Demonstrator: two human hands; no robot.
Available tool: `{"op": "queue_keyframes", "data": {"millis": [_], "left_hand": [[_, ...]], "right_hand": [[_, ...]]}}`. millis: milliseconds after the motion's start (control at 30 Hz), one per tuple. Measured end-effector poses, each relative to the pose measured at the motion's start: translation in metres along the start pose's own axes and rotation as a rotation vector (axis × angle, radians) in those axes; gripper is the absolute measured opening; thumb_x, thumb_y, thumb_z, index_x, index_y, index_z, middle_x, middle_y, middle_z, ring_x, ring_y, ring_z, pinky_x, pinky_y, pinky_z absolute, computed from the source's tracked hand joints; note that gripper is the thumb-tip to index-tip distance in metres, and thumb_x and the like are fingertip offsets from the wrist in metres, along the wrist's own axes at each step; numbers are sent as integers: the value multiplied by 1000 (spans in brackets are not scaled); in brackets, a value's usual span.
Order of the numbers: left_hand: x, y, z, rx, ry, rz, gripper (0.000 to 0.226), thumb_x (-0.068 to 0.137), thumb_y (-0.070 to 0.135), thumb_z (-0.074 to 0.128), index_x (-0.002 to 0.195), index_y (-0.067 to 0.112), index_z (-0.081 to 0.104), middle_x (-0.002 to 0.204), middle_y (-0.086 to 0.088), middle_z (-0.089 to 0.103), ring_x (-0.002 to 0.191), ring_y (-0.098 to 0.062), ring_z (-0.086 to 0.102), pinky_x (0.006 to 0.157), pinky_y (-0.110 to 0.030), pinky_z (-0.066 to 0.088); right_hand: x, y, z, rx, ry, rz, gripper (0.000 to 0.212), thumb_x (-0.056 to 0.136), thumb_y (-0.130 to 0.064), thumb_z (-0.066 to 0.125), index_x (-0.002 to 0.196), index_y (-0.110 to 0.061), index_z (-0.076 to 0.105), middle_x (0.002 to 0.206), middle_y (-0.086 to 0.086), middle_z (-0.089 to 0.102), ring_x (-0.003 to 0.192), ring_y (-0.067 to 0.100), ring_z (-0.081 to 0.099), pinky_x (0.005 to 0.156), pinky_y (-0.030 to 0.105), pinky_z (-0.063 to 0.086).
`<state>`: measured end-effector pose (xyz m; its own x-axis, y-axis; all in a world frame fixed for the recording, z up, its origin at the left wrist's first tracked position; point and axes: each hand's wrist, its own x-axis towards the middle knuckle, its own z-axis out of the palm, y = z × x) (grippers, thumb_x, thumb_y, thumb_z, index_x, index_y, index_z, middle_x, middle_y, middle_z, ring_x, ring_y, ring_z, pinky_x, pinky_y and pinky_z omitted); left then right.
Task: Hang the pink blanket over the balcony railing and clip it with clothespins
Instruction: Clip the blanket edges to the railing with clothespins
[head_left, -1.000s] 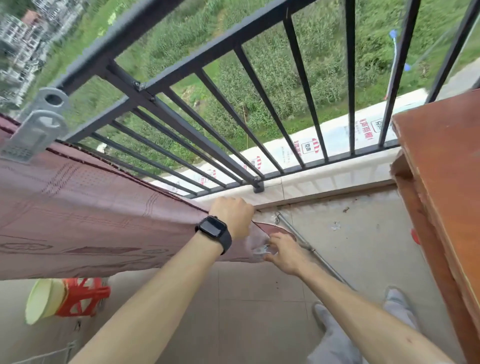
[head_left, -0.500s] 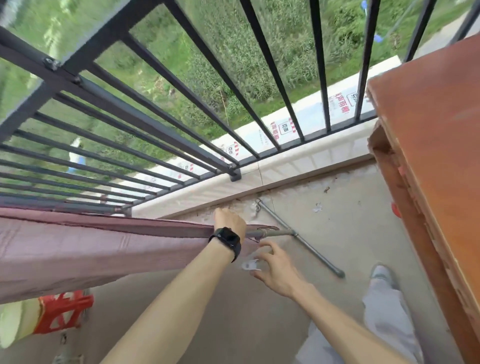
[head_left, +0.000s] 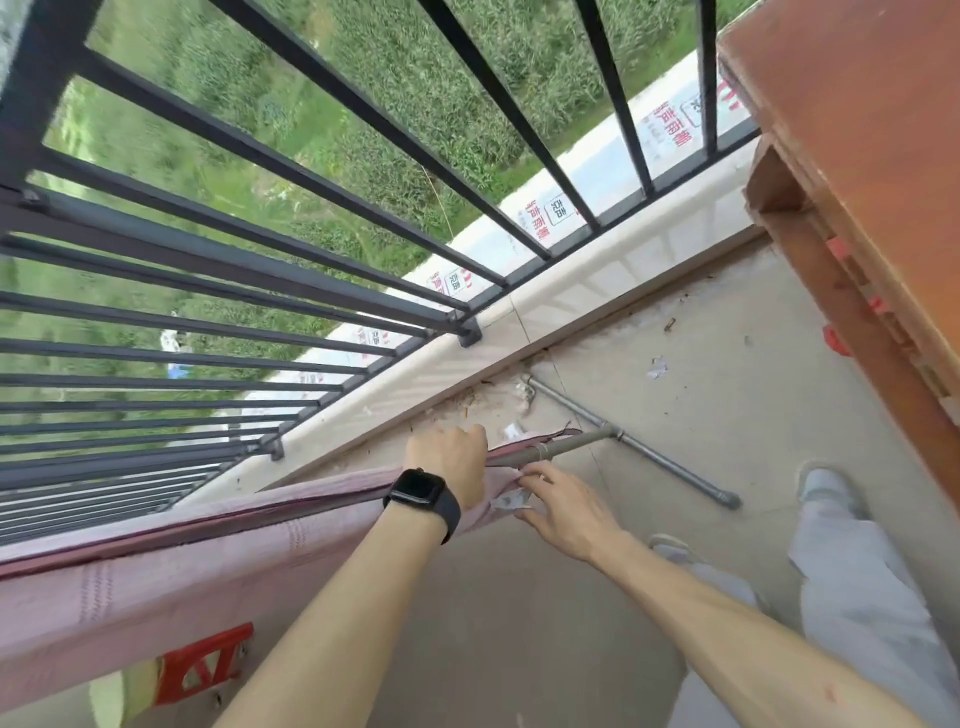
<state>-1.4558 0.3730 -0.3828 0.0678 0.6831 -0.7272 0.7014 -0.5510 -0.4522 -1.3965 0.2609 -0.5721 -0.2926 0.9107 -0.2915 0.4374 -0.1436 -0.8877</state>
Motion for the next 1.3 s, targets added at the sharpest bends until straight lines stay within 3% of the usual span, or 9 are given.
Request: {"op": "queue_keyframes", "data": {"millis": [133, 233, 300, 467, 600, 867, 1067, 1133, 1300], "left_hand": [[13, 1, 5, 8, -13, 24, 16, 95, 16, 45, 108, 14, 53, 108, -8, 64, 98, -30, 62, 67, -34, 39], [24, 2, 8, 31, -8, 23, 26, 98, 38, 49, 101, 15, 61, 105, -5, 66, 97, -29, 64, 66, -32, 40], [28, 7, 13, 36, -10, 26, 25, 97, 36, 51, 101, 15, 64, 108, -4, 65, 99, -29, 64, 68, -32, 41], [31, 13, 9, -11, 18, 46, 23, 90, 27, 55, 109, 18, 65, 113, -5, 63, 105, -29, 61, 79, -36, 49], [30, 22, 13, -48, -24, 75, 20, 88, 19, 53, 106, 17, 61, 108, -6, 63, 101, -29, 59, 84, -40, 51], [36, 17, 22, -20, 16, 69, 21, 87, 7, 44, 103, 15, 55, 104, -6, 61, 90, -27, 54, 70, -36, 45], [43, 29, 34, 29, -32, -5, 30, 88, 21, 48, 116, 17, 59, 116, -4, 57, 112, -27, 52, 78, -36, 44], [48, 33, 36, 81, -32, -9, 29, 91, 20, 47, 115, 19, 63, 118, -4, 56, 113, -27, 51, 82, -36, 45], [55, 38, 35, 92, 80, 24, 32, 92, 1, 41, 109, 14, 65, 112, -5, 62, 110, -28, 57, 79, -36, 46]], "right_hand": [[1, 0, 0, 7, 33, -61, 41, 84, -49, 64, 119, -26, 65, 136, -11, 47, 119, 15, 51, 99, 34, 47], [4, 0, -1, -28, 43, -134, 39, 79, -54, 62, 109, -30, 68, 150, -10, 37, 136, 17, 36, 112, 35, 34], [4, 0, -2, -4, 12, -114, 40, 78, -55, 63, 110, -33, 69, 154, -10, 34, 142, 16, 29, 115, 36, 28], [5, 1, -1, -7, -19, -76, 44, 81, -48, 69, 115, -21, 69, 126, -4, 54, 122, 19, 49, 104, 39, 41], [-7, 0, -1, 73, -139, -12, 44, 81, -47, 68, 116, -20, 65, 127, -6, 46, 111, 20, 56, 96, 34, 45], [-10, 21, -32, -190, -244, 8, 48, 84, -54, 62, 122, -25, 66, 127, -9, 57, 118, 21, 45, 98, 36, 35], [-8, 26, -46, -161, -274, 108, 49, 83, -52, 65, 119, -19, 67, 124, -3, 56, 119, 23, 49, 99, 34, 40], [-8, 26, -45, -149, -241, 124, 44, 84, -49, 65, 116, -18, 67, 120, -2, 55, 119, 24, 50, 99, 34, 40], [-1, 28, -49, -117, 75, 133, 31, 87, -35, 66, 109, -13, 67, 119, -2, 54, 111, 23, 53, 91, 33, 44]]}}
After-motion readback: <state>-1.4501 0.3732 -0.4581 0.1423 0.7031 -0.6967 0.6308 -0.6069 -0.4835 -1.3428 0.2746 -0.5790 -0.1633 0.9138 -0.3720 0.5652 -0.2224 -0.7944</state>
